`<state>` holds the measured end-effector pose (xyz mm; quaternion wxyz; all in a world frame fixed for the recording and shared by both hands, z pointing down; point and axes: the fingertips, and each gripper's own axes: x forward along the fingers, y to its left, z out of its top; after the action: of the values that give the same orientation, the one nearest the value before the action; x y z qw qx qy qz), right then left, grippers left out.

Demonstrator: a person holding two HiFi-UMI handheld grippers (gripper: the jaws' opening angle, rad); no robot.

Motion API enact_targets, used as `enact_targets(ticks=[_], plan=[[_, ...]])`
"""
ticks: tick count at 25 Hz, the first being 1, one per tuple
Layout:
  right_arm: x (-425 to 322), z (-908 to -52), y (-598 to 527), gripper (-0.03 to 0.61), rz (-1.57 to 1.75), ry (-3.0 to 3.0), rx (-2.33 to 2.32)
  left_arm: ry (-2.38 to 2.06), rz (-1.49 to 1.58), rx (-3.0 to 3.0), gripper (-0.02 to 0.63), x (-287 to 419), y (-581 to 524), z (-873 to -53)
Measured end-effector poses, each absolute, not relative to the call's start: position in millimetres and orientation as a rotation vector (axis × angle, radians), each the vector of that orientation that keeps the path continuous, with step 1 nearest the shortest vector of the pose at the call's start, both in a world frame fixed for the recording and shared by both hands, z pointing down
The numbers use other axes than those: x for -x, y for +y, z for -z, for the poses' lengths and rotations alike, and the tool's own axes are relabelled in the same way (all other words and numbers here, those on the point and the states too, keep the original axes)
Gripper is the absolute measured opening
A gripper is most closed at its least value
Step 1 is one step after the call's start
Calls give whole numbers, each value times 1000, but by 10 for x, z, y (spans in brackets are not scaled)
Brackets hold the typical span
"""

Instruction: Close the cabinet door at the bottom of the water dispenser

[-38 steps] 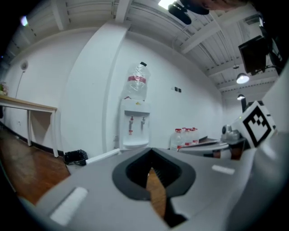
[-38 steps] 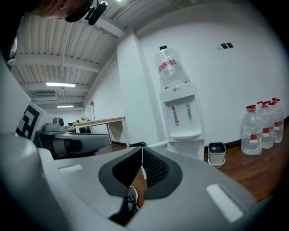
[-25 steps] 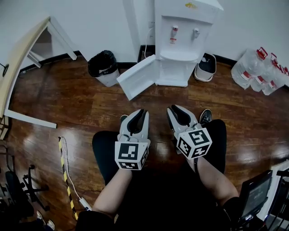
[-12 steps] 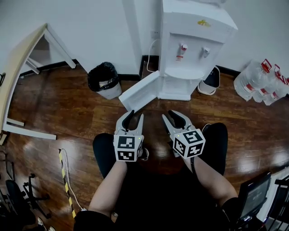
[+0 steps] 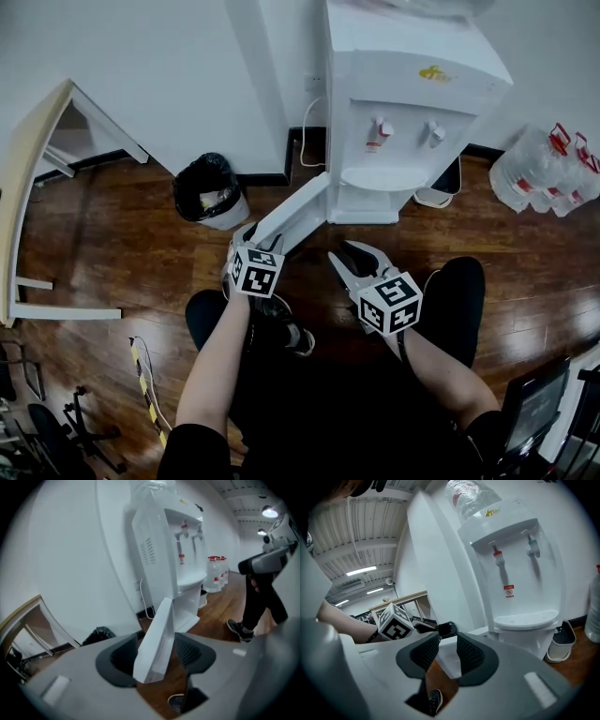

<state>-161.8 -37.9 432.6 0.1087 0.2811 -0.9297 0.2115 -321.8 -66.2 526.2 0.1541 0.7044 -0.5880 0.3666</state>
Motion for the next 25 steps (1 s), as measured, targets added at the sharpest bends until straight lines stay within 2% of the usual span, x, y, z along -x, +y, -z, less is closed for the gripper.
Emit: enact_targets(ticks=[3,9,20,25], plan=[[1649,-4453,-474,121,-650,-2711,-801,-1598,-1120,-1980,287,3258,-795,-5517],[1727,-4651,-665,121,-698,-2674,-772,-1452,-1263,-1909,308,3305,-890,-5862],[1750,-4899,-596,118,-766,-2645,-725,-1416,-1379,-1781,305,3505,-822,-6196],[1584,-5006,-502,106,-757,-2620,-738,-1408,-1385,-1776,270,3408,-741,-6206]])
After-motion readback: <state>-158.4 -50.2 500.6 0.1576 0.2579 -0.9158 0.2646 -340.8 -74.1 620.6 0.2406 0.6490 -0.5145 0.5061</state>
